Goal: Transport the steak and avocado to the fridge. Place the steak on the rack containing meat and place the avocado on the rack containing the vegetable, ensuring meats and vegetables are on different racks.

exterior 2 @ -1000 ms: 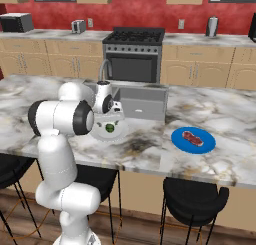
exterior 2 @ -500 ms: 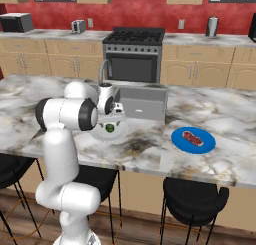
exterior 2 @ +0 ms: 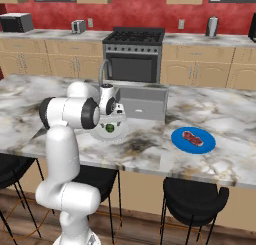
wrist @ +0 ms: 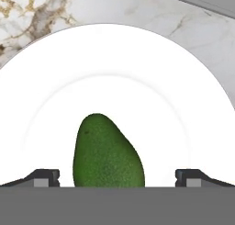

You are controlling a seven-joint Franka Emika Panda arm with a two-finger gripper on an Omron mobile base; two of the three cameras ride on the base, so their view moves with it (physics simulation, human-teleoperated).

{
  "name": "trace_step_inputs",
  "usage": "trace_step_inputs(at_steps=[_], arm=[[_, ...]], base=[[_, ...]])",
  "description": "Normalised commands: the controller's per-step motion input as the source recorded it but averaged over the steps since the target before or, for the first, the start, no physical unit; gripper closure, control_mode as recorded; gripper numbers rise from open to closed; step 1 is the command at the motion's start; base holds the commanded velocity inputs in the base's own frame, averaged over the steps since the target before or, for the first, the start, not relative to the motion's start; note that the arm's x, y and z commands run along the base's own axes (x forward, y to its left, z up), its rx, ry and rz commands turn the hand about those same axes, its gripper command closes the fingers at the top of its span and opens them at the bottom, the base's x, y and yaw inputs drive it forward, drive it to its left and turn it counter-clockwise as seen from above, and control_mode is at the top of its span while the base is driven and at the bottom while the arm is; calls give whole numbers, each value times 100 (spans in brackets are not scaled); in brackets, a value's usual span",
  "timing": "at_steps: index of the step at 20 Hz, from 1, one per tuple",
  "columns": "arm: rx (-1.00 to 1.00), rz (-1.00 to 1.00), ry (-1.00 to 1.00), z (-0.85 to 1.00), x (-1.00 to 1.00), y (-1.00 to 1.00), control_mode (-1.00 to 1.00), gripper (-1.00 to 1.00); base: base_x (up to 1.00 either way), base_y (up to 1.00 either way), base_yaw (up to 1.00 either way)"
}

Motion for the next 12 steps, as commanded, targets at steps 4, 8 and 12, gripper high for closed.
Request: trace_step_inputs(at_steps=[4, 8, 12], arm=[[0, 0, 2, 0, -4, 0, -100, -100], [0, 0, 7, -3, -1, 0, -100, -100], [0, 0, 5, -12, 0, 1, -100, -100]], base=[[0, 0, 0], [0, 0, 0], [0, 0, 0]])
